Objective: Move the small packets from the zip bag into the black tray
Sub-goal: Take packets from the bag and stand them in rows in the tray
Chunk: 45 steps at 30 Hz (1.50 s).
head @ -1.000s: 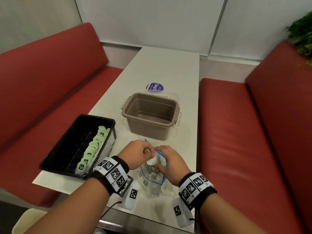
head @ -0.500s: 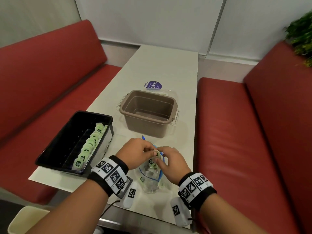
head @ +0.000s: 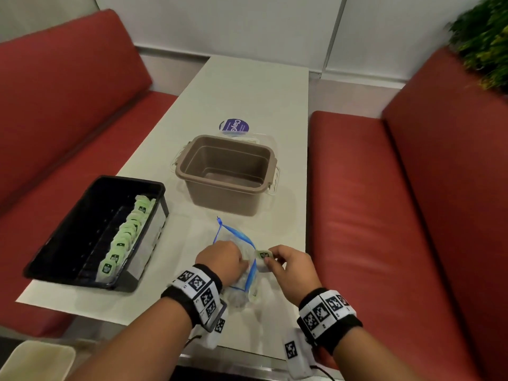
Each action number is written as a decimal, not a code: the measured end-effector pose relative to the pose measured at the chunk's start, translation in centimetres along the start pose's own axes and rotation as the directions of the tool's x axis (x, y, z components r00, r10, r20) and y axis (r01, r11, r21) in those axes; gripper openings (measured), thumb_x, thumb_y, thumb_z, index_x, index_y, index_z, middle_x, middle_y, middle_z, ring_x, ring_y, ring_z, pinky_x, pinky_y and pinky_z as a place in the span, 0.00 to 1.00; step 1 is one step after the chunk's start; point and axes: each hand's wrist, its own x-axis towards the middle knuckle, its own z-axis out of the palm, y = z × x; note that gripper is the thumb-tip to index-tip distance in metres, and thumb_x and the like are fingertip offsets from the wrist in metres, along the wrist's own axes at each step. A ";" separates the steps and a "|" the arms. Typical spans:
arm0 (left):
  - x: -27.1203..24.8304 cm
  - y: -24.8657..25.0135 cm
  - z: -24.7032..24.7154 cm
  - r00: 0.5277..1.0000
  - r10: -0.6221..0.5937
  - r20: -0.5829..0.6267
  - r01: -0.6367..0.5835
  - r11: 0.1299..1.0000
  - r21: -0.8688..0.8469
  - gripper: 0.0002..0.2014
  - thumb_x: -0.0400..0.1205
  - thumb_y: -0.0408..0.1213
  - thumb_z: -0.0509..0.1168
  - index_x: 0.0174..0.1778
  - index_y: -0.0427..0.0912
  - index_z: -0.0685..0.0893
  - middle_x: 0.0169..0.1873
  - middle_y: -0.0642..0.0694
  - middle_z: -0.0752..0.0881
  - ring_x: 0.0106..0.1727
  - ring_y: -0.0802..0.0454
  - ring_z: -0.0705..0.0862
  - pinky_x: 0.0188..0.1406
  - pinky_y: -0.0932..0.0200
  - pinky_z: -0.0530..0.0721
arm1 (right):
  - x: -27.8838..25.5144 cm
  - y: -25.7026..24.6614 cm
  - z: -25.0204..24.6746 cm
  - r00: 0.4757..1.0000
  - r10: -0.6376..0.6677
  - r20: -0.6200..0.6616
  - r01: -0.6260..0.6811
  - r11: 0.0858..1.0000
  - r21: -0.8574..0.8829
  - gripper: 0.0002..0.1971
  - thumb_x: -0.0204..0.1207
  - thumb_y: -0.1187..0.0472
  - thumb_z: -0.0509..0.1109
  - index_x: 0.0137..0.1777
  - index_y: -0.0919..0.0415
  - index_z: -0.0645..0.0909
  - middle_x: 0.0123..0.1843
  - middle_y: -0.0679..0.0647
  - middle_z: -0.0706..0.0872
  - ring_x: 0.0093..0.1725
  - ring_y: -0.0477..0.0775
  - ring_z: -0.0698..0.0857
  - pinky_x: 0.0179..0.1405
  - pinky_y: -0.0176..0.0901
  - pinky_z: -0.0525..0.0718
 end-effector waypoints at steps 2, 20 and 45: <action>0.1 0.2 0.3 1.000 -0.010 -0.002 0.010 1.000 0.013 0.17 0.81 0.53 0.61 0.29 0.49 0.80 0.32 0.52 0.82 0.35 0.50 0.83 0.35 0.58 0.79 | -0.3 0.2 0.1 1.000 0.006 0.013 -0.007 1.000 0.022 0.05 0.80 0.58 0.71 0.44 0.49 0.87 0.37 0.44 0.89 0.39 0.45 0.85 0.47 0.42 0.84; -3.6 -5.2 -7.4 0.938 0.131 -0.321 -0.253 0.891 -0.377 0.08 0.82 0.39 0.68 0.52 0.57 0.89 0.37 0.57 0.88 0.34 0.66 0.83 0.41 0.68 0.77 | 1.4 -5.6 3.1 0.998 -0.013 0.063 -0.007 0.953 0.304 0.11 0.78 0.67 0.61 0.41 0.50 0.79 0.33 0.44 0.81 0.32 0.43 0.77 0.39 0.42 0.76; -6.0 -21.9 -19.2 0.876 0.308 -0.371 -0.413 0.877 -0.247 0.02 0.76 0.43 0.76 0.42 0.55 0.92 0.31 0.58 0.88 0.34 0.62 0.83 0.36 0.68 0.78 | 8.0 -20.8 15.2 0.978 -0.207 0.016 0.178 0.874 0.451 0.03 0.74 0.61 0.80 0.41 0.51 0.90 0.40 0.47 0.92 0.41 0.43 0.87 0.45 0.37 0.84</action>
